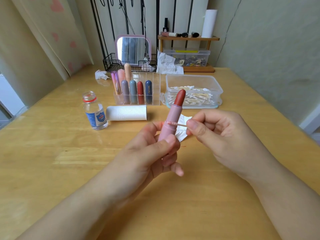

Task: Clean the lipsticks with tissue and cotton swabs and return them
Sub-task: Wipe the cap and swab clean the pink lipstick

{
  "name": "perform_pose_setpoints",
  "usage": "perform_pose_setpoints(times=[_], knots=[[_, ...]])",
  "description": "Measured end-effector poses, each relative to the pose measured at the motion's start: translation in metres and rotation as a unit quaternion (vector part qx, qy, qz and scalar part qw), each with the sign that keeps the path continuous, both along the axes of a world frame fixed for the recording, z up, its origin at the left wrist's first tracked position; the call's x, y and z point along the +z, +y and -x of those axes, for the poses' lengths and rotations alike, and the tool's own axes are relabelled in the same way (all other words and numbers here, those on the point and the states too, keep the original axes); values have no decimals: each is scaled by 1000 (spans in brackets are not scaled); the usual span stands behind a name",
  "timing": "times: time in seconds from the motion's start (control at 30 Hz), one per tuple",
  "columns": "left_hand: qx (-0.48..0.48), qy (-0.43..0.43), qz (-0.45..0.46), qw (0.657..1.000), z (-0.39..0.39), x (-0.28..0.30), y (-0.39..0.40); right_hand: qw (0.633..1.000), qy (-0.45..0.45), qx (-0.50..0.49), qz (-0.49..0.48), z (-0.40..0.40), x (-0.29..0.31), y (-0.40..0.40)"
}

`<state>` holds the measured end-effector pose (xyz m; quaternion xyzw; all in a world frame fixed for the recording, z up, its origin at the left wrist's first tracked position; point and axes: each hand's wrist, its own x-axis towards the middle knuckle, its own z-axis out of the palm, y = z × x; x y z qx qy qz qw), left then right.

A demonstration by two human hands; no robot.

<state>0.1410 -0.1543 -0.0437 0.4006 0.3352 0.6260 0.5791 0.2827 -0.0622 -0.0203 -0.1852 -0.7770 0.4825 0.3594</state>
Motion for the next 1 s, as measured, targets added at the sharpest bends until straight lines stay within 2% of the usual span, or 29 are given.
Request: perform_pose_setpoints(times=[0.5,0.67,0.87,1.0], knots=[[55,15,-7,998,-3,-4,2,1000,-5,-17,-22,0,-4,2],[62,98,-12,993,-2,-5,0,999,-7,-27,-29,0,-3,0],[47,28,-14,998,-1,-3,1,999,-13,-30,-22,-3,-1,6],[47,29,-14,998,0,-4,2,1000,4,-24,-14,-3,-1,6]])
